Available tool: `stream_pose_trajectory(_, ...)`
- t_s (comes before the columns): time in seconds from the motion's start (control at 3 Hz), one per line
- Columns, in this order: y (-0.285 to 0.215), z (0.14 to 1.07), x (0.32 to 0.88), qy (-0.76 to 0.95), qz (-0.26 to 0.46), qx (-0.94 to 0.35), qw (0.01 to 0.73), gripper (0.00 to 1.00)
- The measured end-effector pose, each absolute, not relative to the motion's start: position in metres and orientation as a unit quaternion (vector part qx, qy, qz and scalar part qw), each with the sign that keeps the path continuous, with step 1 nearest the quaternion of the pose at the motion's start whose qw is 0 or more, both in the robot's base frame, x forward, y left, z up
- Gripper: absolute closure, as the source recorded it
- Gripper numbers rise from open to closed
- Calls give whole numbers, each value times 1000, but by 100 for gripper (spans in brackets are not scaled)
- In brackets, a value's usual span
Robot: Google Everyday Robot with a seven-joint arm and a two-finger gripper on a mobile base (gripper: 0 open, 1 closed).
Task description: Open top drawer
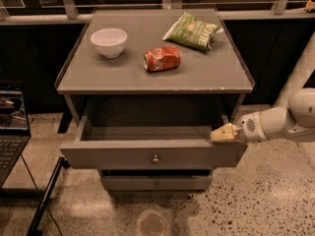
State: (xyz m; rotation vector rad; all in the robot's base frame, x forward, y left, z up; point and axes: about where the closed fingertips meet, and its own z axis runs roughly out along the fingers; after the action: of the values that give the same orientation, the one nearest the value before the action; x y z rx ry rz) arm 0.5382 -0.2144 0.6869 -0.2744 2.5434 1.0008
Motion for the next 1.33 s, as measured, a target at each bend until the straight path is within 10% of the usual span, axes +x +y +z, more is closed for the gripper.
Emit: stream_pose_trajectory(1.33, -215, 679, 530, 913, 360, -84, 175, 100)
